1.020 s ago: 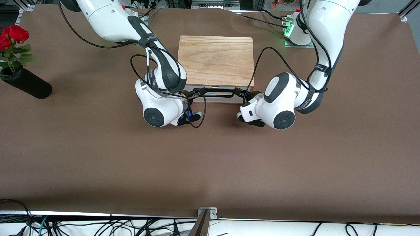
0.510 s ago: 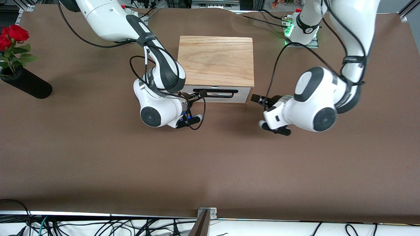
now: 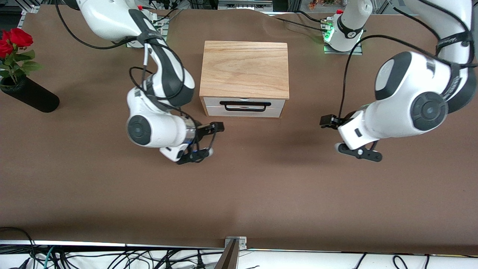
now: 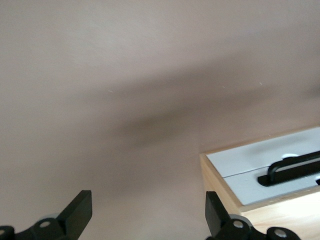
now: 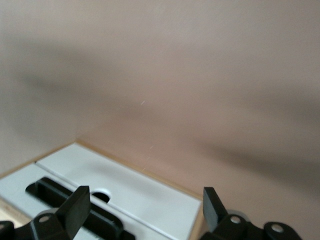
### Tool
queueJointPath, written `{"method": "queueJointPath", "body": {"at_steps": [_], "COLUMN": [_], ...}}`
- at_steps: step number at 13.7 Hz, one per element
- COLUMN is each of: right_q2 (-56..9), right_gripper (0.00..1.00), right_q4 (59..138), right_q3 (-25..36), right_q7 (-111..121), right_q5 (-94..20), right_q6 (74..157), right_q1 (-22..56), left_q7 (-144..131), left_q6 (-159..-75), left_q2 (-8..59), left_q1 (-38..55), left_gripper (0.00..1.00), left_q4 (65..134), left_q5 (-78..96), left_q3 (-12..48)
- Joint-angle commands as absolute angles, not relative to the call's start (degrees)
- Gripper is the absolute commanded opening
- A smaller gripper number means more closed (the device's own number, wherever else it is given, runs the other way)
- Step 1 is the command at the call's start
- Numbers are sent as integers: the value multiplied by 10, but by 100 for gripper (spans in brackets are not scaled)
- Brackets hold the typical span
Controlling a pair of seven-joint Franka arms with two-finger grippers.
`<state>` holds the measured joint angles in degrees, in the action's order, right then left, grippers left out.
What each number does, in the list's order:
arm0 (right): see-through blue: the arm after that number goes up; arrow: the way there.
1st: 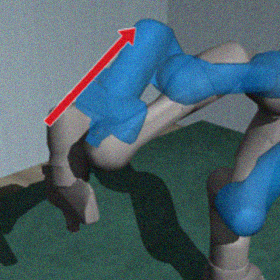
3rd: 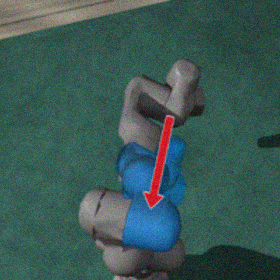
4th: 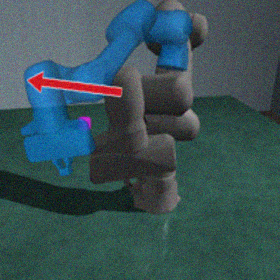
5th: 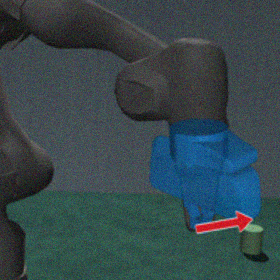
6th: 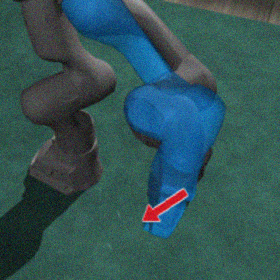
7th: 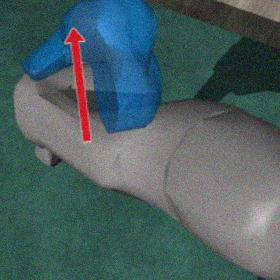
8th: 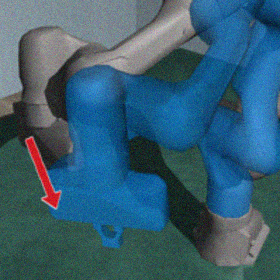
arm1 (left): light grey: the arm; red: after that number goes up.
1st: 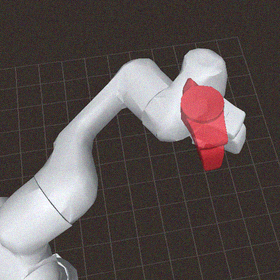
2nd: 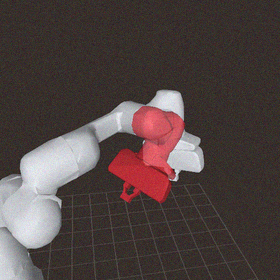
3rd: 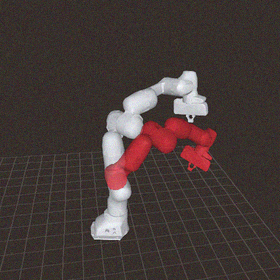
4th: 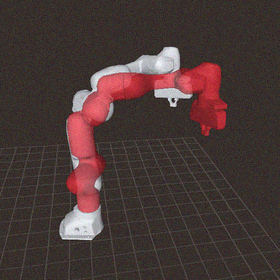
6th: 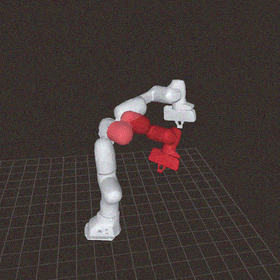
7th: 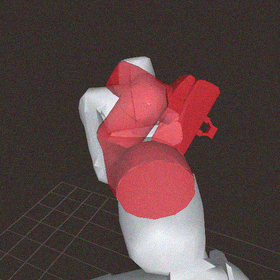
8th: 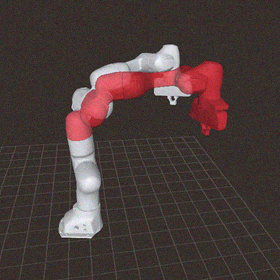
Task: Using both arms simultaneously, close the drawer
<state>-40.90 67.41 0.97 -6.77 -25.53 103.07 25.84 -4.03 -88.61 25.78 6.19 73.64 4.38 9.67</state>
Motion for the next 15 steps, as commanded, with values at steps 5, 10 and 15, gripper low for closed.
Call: {"method": "queueJointPath", "body": {"at_steps": [5, 10, 15], "right_q2": [-378, -313, -164], "right_gripper": [100, 100, 100], "right_q4": [660, 694, 857], "right_q3": [145, 183, 162], "right_q7": [39, 34, 37], "right_q5": [-216, -180, -54], "right_q6": [1008, 1011, 1013], "right_q1": [255, 205, 148], "left_q7": [-41, -41, -26], "left_q6": [-903, -1011, -1055], "left_q2": [148, 7, -73], "left_q1": [60, 60, 24], "left_gripper": [100, 100, 100], "left_q4": [776, 966, 1078], "left_q5": [-33, -25, -25], "left_q3": [62, 24, 24]}}
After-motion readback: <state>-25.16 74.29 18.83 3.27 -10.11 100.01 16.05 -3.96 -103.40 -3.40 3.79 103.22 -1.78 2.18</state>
